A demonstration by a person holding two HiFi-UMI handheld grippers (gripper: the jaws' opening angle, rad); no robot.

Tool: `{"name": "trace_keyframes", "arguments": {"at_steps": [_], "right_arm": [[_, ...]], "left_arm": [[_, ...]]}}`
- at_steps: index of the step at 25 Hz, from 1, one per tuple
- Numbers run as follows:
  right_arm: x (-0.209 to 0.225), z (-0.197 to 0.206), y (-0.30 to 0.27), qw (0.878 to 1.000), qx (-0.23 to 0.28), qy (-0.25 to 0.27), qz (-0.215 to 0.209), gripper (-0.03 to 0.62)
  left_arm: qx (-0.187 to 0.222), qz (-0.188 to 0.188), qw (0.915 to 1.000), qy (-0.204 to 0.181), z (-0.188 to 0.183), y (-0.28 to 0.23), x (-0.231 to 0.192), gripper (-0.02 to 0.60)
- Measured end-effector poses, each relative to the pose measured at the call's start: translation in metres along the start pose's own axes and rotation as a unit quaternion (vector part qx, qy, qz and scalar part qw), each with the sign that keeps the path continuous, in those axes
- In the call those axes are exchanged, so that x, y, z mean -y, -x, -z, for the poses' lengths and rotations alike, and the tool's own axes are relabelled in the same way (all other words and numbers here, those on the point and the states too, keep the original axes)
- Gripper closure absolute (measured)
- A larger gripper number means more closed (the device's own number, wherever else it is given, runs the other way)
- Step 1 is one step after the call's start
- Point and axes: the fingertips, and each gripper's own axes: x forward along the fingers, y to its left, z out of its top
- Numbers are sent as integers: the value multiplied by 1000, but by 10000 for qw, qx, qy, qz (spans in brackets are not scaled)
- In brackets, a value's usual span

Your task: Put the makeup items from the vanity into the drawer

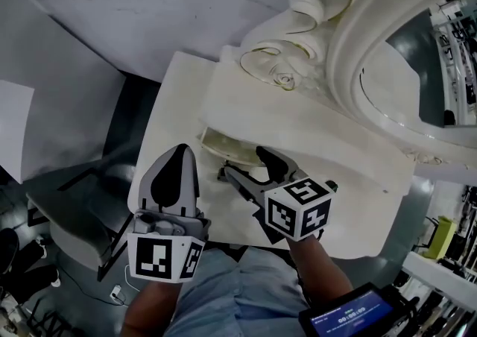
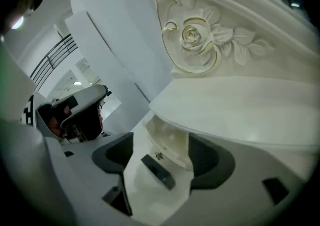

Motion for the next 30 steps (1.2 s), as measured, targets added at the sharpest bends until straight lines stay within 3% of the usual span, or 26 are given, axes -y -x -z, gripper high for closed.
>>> {"name": "trace_keyframes", "arguments": {"at_steps": [4,10,16,20,24,27,30], "right_arm": [[4,4,-1,9996,212,91,130,255],[6,3,9,9938,613,862,341,258],[-4,-9,29,9898,957,1014,293,258],[-26,4,29,9829,697,1690,225,258],[-56,27,18,9836,573,1703,-173,268],[-61,54,3,9809,313,1907,-222,269],[-53,79,-15,9632,-20,2687,-49,267]], "left_arm": [[-37,22,10000,-23,4,1,4,581],[6,-33,10000,-80,6,1,-1,581],[142,103,9995,-253,-7,1,11,581],[127,163,9994,-283,-5,6,19,581],[134,108,9994,-305,-4,14,17,581],[93,30,9995,-295,1,21,12,581],[9,-34,9996,-284,11,27,6,581]]}}
